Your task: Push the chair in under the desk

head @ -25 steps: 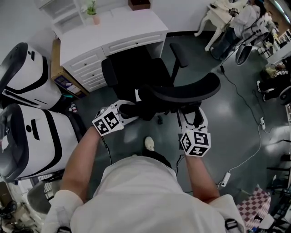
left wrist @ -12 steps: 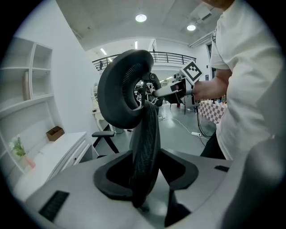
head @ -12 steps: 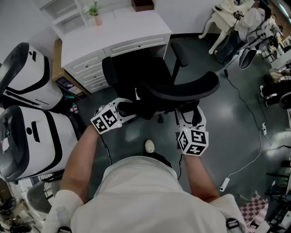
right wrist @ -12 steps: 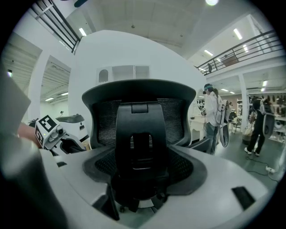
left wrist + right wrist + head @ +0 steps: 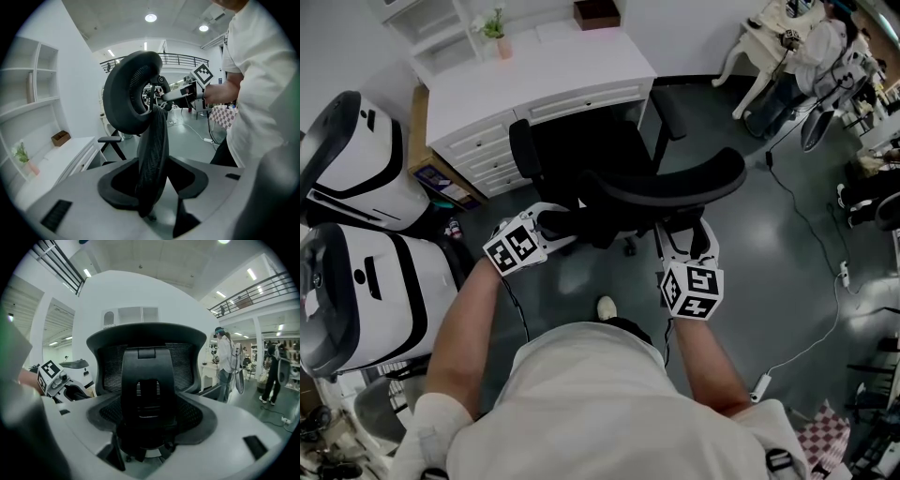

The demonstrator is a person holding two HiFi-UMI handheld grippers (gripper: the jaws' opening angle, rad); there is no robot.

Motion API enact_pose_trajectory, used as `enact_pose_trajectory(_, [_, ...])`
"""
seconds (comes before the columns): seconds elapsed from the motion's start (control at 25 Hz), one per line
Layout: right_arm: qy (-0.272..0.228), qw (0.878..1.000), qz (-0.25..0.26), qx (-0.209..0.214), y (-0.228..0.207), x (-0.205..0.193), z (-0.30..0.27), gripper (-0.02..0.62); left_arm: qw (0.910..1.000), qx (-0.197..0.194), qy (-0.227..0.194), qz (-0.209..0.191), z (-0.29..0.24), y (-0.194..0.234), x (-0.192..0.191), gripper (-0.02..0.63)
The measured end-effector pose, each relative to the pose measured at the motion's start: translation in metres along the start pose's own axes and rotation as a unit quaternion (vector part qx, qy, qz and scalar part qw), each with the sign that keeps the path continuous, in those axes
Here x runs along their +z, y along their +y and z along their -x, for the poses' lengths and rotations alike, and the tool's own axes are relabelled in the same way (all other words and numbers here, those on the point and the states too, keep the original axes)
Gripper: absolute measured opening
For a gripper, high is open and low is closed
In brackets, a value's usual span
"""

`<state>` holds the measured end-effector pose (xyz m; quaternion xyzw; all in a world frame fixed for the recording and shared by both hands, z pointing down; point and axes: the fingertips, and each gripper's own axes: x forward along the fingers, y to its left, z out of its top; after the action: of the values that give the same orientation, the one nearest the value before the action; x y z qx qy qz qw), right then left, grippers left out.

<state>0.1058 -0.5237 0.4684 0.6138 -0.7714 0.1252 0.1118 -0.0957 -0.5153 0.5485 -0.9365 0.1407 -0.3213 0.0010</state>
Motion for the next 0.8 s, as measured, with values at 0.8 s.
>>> enact_pose_trajectory(0.8, [-0.003,1.0,0.005,0.009,0.0,0.015,-0.044,0.316,0.9999,0.013,0.003,0.009,-0.005,0.046,-0.003,0.189])
